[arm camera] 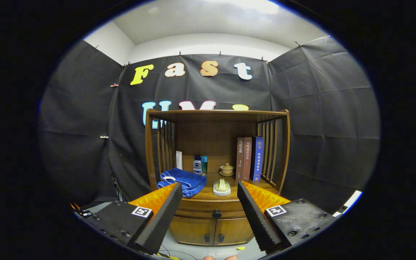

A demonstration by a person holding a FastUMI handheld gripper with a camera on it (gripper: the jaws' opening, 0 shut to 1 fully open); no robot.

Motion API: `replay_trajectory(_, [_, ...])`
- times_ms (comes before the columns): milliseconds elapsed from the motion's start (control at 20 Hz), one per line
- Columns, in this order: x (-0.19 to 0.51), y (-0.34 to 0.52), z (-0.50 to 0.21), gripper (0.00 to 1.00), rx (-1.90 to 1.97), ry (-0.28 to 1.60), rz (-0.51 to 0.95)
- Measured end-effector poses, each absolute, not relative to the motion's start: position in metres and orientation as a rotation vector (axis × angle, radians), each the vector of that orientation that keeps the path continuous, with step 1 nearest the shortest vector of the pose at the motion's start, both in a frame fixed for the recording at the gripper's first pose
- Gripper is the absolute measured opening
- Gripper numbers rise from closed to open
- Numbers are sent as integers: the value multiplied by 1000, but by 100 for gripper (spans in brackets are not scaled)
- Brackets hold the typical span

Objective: Pull open the drawer, take out the items inside it, and place them on the countertop above the cabinet.

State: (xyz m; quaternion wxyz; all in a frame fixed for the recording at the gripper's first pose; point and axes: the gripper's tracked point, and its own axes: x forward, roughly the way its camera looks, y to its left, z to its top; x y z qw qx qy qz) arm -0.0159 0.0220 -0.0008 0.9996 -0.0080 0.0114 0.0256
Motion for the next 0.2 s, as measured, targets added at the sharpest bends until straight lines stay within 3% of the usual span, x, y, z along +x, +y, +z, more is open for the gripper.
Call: replay_trajectory(200, [-15, 25, 1, 99, -22, 22, 61])
